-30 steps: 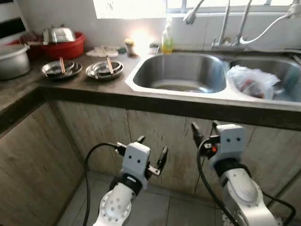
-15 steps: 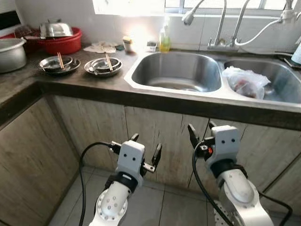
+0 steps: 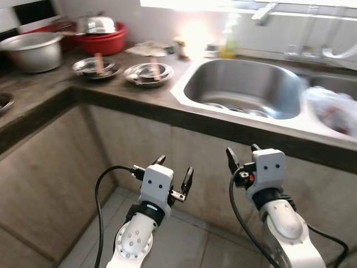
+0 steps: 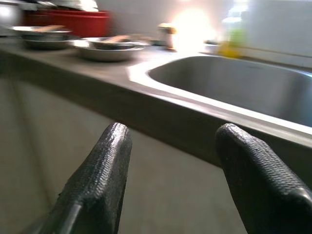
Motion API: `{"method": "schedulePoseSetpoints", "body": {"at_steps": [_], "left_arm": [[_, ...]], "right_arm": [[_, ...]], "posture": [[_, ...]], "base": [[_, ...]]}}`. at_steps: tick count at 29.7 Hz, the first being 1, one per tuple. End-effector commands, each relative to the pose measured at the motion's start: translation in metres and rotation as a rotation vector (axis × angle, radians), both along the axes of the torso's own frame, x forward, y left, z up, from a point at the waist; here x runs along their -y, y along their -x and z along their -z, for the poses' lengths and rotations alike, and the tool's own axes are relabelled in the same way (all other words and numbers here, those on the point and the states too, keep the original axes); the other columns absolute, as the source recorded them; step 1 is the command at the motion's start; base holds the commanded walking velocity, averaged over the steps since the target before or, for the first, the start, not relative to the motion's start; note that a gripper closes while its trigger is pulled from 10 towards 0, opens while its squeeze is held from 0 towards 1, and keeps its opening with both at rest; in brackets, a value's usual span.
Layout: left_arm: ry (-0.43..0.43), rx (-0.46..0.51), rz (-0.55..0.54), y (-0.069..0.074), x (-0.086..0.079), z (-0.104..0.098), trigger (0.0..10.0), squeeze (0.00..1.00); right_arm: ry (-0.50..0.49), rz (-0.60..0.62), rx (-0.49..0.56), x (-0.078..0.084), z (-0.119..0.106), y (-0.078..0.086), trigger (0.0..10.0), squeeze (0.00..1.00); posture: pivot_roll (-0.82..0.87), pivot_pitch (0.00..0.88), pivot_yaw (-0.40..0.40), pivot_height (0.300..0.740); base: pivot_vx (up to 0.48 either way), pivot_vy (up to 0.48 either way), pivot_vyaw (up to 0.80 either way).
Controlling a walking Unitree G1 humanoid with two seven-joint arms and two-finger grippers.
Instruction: Kitchen organization
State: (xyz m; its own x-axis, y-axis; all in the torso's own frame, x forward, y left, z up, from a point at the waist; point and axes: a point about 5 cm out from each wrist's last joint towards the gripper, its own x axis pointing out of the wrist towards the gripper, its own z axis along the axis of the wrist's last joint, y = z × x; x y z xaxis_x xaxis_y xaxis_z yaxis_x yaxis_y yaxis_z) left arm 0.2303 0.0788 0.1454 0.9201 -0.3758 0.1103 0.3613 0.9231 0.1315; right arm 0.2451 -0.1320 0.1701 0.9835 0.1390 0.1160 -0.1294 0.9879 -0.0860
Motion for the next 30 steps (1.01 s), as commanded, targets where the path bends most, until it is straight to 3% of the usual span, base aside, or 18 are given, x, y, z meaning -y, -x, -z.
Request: {"method": "schedulePoseSetpoints", "body": {"at_steps": [1, 30], "left_arm": [[-0.003, -0.003, -0.006, 0.0003, 0.0000, 0.0009, 10.0, 0.00], [-0.002, -0.006, -0.006, -0.0010, -0.0007, 0.0007, 10.0, 0.00]], "right_arm": [[0.002, 0.002, 0.002, 0.0014, 0.0003, 0.0000, 10.0, 0.00], [0.003, 0.005, 0.023, 0.0023, -0.0044, -0.0085, 10.0, 0.00]], "posture": [[0.05, 0.041, -0.023, 0.740], [0.05, 0.047, -0.018, 0.740]], "base": [[0.292, 0.000, 0.80], [0.305, 0.000, 0.80]]}}
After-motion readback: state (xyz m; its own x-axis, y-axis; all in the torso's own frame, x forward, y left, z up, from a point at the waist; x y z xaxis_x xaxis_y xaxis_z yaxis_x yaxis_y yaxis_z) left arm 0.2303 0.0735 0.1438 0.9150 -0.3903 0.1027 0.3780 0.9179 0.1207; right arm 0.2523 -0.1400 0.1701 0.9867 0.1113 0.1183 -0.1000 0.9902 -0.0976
